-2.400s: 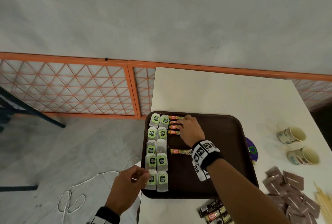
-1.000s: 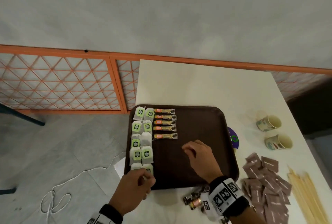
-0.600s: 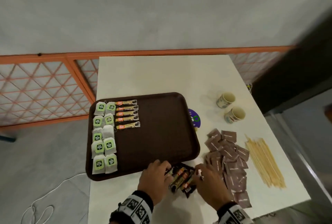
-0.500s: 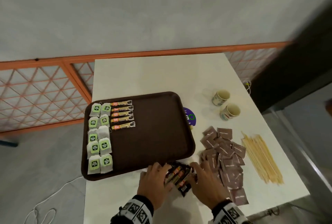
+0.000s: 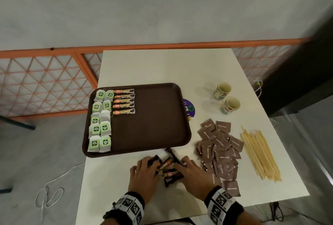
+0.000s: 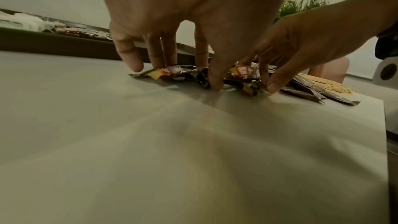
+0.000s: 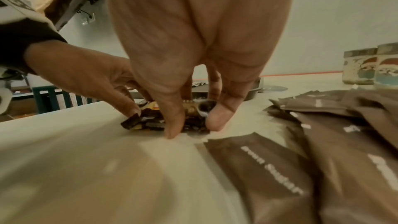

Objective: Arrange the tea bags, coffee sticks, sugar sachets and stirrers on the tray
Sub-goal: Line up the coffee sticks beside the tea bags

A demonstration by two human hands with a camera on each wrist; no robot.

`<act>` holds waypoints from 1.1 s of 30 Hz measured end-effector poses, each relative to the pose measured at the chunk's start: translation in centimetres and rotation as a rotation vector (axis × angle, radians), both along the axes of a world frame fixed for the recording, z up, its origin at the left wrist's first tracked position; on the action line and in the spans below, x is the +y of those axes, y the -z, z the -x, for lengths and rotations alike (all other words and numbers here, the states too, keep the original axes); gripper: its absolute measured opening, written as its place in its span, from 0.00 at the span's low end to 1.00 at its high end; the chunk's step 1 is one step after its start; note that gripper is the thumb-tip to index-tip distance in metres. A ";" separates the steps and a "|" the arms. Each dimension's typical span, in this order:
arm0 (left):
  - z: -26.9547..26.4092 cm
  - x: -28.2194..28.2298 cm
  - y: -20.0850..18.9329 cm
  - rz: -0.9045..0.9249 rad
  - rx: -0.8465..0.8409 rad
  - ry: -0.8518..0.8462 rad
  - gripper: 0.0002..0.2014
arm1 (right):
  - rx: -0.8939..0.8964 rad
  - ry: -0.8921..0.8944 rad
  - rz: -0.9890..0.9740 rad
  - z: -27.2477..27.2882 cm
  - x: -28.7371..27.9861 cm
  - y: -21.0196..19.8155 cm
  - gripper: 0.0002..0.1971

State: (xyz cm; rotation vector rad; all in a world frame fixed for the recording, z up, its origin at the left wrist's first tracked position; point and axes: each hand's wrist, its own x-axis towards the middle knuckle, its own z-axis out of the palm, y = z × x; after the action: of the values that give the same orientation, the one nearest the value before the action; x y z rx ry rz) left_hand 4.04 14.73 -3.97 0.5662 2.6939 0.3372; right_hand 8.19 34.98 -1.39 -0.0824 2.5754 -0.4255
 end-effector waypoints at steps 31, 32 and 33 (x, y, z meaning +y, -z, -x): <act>6.1 -3.5 -5.2 -0.624 -0.997 -0.440 0.05 | 0.080 0.371 -0.019 3.2 -1.9 1.2 0.17; 6.0 -3.7 -5.4 -0.654 -1.039 -0.468 0.05 | 0.067 0.366 -0.030 3.3 -2.4 1.4 0.17; 5.9 -3.9 -5.6 -0.675 -1.059 -0.482 0.06 | 0.058 0.357 -0.057 3.4 -2.8 1.4 0.16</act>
State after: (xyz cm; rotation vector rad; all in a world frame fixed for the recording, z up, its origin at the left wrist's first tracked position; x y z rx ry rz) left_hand -1.90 10.79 1.58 -0.1377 1.5925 1.2725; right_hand 4.75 32.14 -2.82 0.3956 2.6607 -0.4837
